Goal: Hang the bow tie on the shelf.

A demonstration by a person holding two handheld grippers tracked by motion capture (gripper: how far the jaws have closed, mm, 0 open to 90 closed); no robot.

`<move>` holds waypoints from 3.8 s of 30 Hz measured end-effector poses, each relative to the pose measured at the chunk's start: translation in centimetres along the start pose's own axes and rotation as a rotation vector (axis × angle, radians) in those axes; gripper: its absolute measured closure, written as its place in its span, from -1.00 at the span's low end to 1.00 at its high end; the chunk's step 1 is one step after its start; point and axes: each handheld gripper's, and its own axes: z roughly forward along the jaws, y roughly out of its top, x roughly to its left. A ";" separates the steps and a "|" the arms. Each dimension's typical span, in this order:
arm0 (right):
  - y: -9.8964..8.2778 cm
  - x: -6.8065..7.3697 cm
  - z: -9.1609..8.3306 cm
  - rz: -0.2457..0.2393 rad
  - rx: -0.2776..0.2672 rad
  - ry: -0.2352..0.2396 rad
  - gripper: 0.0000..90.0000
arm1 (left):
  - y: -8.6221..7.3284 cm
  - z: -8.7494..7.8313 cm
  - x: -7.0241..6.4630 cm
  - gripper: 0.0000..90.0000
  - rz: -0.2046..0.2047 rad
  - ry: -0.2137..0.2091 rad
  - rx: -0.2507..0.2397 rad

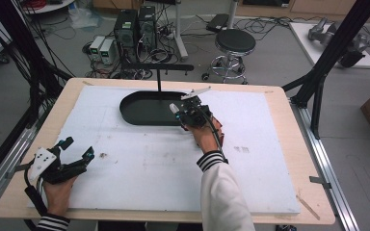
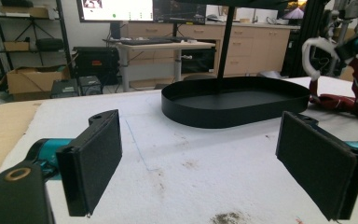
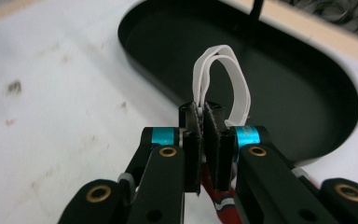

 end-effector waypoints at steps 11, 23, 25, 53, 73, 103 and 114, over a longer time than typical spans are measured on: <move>0.5 -1.1 -3.0 0.105 -0.254 -0.066 0.91 | 0.0 0.0 0.0 -0.67 -0.001 0.002 0.001; 3.3 -0.2 -5.3 0.075 -0.384 -0.079 0.91 | 0.0 0.0 0.0 -0.67 -0.002 0.001 0.001; 3.9 0.0 -5.4 0.073 -0.400 -0.086 0.91 | 0.0 0.0 0.0 -0.67 -0.002 0.001 0.000; 7.6 -3.3 -3.5 0.166 -0.521 -0.279 0.91 | 0.0 0.0 0.1 -0.67 -0.006 -0.001 -0.006; 8.8 -3.8 0.0 0.204 -0.486 -0.170 0.91 | 0.0 -0.1 0.1 -0.67 -0.007 -0.002 -0.006; 8.4 -3.5 -0.7 0.083 -0.319 -0.130 -0.42 | 0.0 0.0 0.1 -0.67 -0.006 0.003 -0.002; 6.0 -1.9 -7.6 0.045 -0.464 -0.036 -0.75 | 0.0 0.0 0.0 -0.67 0.000 0.006 -0.008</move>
